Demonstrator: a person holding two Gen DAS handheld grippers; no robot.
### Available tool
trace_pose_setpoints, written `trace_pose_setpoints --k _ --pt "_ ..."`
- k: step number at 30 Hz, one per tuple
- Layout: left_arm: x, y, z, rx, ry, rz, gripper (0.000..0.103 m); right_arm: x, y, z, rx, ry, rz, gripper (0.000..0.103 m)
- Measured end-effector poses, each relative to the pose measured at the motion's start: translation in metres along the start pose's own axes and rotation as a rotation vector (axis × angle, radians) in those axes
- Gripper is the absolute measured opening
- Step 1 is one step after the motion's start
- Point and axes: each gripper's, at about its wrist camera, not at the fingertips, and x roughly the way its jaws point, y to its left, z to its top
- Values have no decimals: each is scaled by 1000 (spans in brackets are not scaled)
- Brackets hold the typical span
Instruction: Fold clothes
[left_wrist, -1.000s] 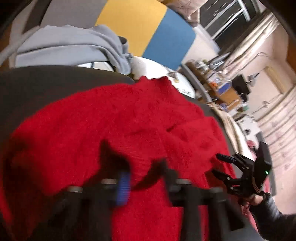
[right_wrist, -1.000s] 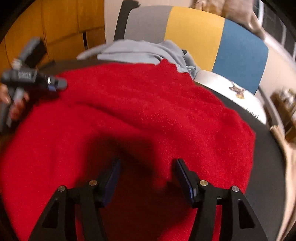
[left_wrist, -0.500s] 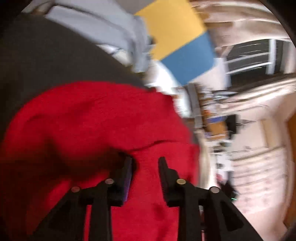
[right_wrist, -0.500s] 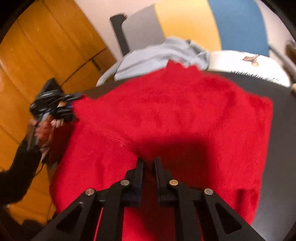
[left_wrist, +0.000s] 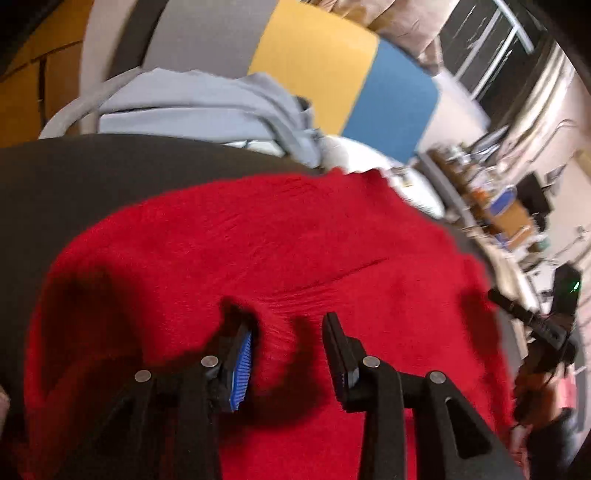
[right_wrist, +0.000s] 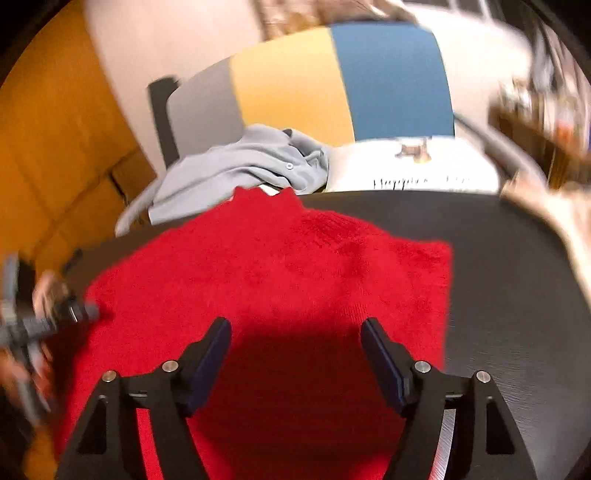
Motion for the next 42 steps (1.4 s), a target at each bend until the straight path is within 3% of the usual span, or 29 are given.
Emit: trace_pose_setpoints --k 2,5,6,8,12,17,21,26,29,34,40,42 --pt "1 10 -7 5 -92 -17 33 26 -11 1 15 14 -82 77" --pt "1 20 -5 -30 -107 -36 31 43 -19 -3 6 12 -138 85" --pt "1 18 -6 -27 -107 -27 31 44 -17 1 -6 14 -144 94" --pt "0 14 -7 -20 -107 -8 31 48 -6 2 -62 36 -173 101" --pt "0 3 -6 -20 -93 34 33 49 0 3 -108 54 -215 103" --pt "-33 -15 -25 7 -84 163 38 43 -4 5 -104 53 -212 103" --pt "-88 -16 -53 7 -146 261 41 47 -5 9 -110 63 -223 103" --pt "-139 0 -88 4 -172 385 43 36 11 14 -120 81 -307 103" --pt "-160 13 -108 6 -181 462 43 15 38 2 -122 37 -249 103" --pt "-181 43 -123 -28 -171 512 44 -21 87 -25 -128 -43 -118 103" --pt "-202 66 -123 -12 -212 634 45 -28 131 -80 -212 -8 -30 103" --pt "-204 77 -125 -27 -194 631 45 -20 140 -95 -261 33 -35 103"
